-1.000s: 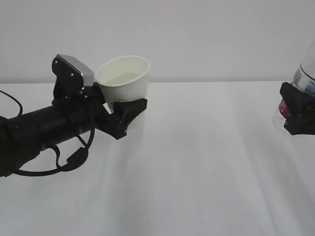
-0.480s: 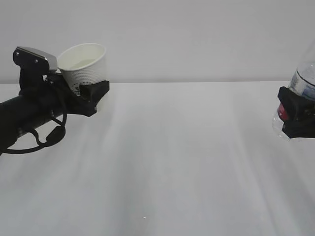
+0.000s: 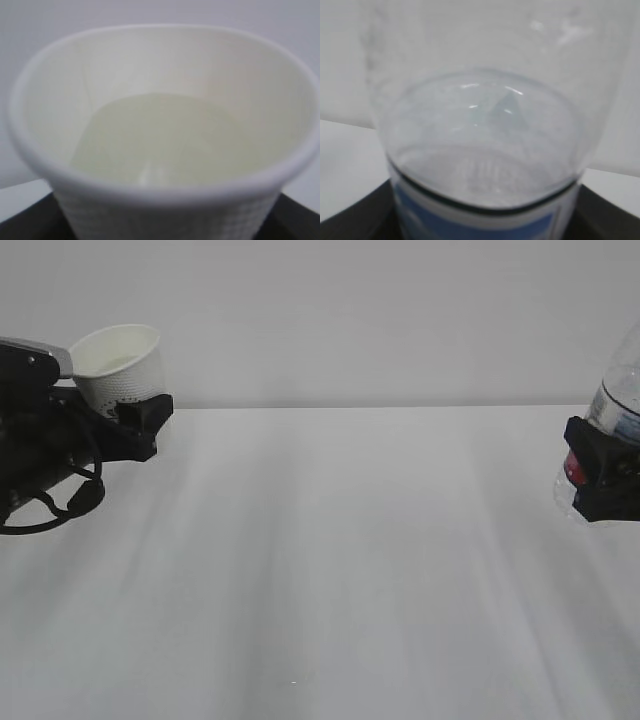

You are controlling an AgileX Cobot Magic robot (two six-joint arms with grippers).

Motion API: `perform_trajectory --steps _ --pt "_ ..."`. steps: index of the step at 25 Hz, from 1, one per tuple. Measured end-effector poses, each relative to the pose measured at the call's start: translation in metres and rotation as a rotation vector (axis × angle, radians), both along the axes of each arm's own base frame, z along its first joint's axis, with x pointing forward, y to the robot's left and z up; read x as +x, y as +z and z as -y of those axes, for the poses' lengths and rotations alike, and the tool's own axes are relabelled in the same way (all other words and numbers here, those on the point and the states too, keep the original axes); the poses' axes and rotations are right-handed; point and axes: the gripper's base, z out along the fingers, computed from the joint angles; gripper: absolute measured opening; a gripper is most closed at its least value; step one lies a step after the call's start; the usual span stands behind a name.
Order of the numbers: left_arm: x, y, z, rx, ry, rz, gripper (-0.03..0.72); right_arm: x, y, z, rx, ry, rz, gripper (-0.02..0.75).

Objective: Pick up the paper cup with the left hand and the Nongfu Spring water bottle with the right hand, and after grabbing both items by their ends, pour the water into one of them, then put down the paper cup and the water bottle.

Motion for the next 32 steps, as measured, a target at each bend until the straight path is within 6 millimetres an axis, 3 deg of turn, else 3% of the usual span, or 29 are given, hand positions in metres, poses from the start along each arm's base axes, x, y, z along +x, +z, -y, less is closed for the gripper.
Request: perform_trajectory --steps 8,32 --pt "0.005 -0.015 -0.008 -0.008 0.102 -0.021 0.531 0.000 0.000 0.000 -0.002 0.000 -0.002 0.479" --pt "0.011 -0.008 -0.033 -0.008 0.258 0.063 0.531 0.000 0.000 -0.001 -0.010 0.008 -0.001 0.479"
